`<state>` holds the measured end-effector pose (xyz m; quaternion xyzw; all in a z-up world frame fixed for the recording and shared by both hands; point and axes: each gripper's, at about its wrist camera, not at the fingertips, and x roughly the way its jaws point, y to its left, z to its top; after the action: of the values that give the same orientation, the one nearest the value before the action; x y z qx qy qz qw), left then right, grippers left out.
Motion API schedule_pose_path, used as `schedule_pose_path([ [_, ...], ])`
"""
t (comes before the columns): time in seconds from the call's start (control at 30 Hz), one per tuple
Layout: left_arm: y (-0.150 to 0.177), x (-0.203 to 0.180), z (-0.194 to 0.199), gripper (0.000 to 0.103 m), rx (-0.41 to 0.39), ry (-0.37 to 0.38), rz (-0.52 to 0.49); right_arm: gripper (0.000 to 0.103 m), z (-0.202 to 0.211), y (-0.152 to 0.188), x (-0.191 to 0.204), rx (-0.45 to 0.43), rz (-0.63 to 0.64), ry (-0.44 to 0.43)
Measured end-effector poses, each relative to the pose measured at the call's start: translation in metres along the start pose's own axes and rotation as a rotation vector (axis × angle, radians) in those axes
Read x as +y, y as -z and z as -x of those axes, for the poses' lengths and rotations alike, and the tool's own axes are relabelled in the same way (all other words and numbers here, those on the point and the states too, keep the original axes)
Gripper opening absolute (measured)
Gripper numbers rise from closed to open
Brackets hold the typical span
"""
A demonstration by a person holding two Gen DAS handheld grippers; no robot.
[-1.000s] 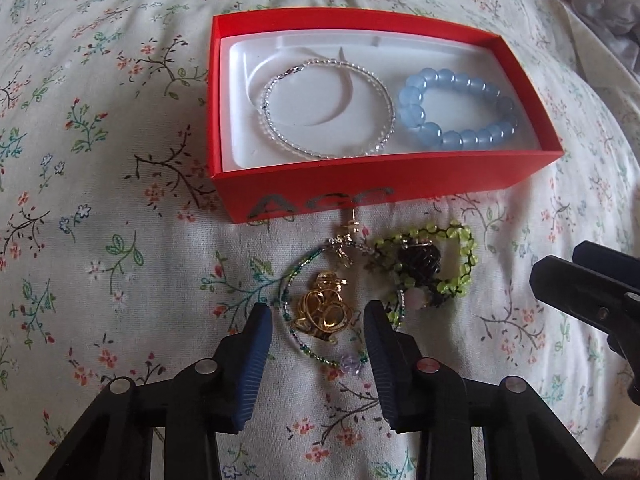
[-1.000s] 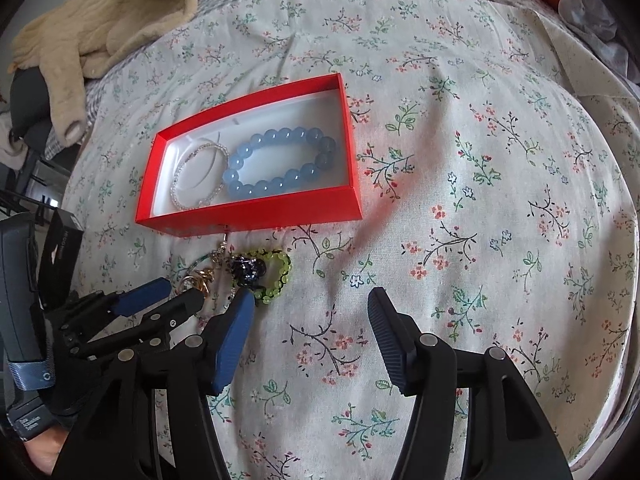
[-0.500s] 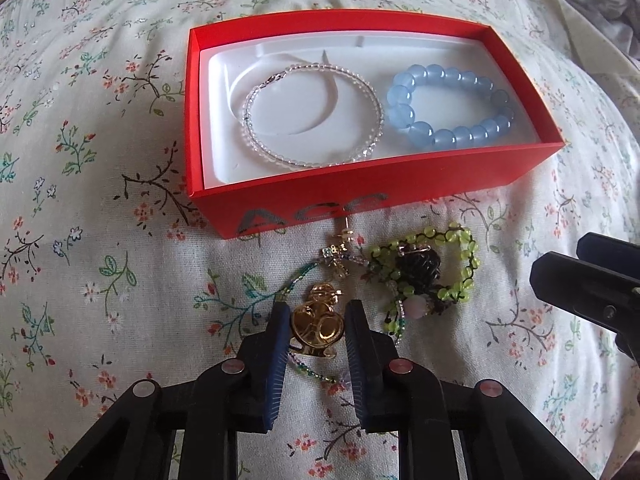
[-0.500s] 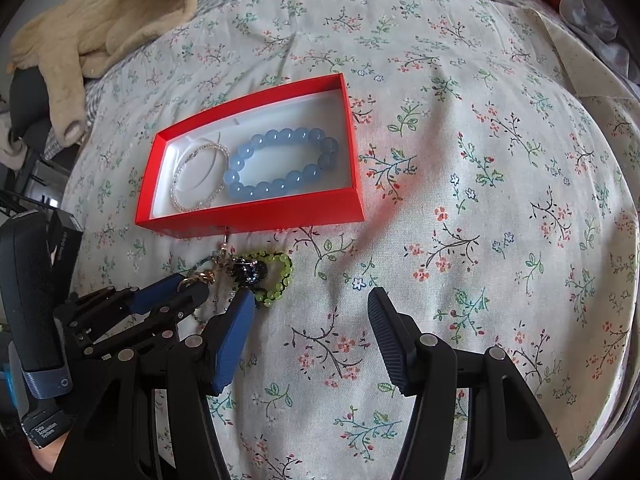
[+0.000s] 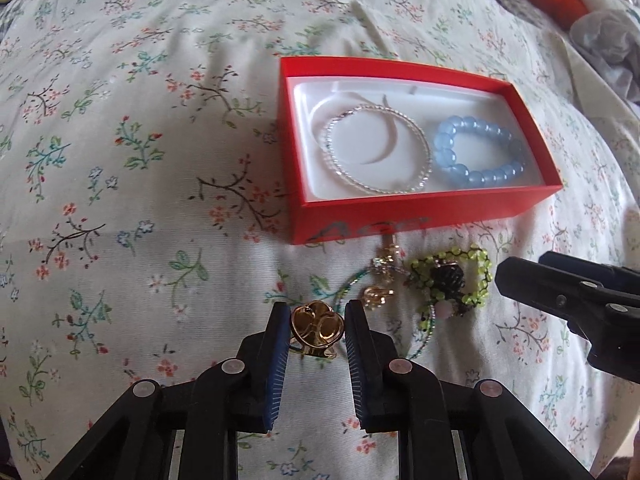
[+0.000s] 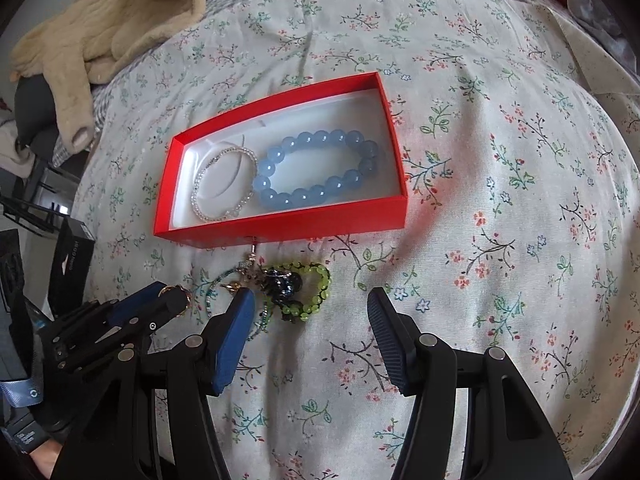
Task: Organize jewelry
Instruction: 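Grasp the gold flower ring with the left tool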
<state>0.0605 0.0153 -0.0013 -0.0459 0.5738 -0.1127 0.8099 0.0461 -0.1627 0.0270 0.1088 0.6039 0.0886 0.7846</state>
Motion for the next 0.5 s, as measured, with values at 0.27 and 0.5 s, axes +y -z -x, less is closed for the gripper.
schedule_pose_path([
  [0.27, 0.002, 0.011, 0.0, 0.022, 0.002, -0.004, 0.009, 0.023, -0.021, -0.003, 0.028, 0.03, 0.077, 0.011],
  [0.5, 0.001, 0.014, -0.003, 0.022, 0.01, -0.003, 0.01, 0.018, -0.038, -0.005, 0.037, 0.052, 0.12, 0.06],
])
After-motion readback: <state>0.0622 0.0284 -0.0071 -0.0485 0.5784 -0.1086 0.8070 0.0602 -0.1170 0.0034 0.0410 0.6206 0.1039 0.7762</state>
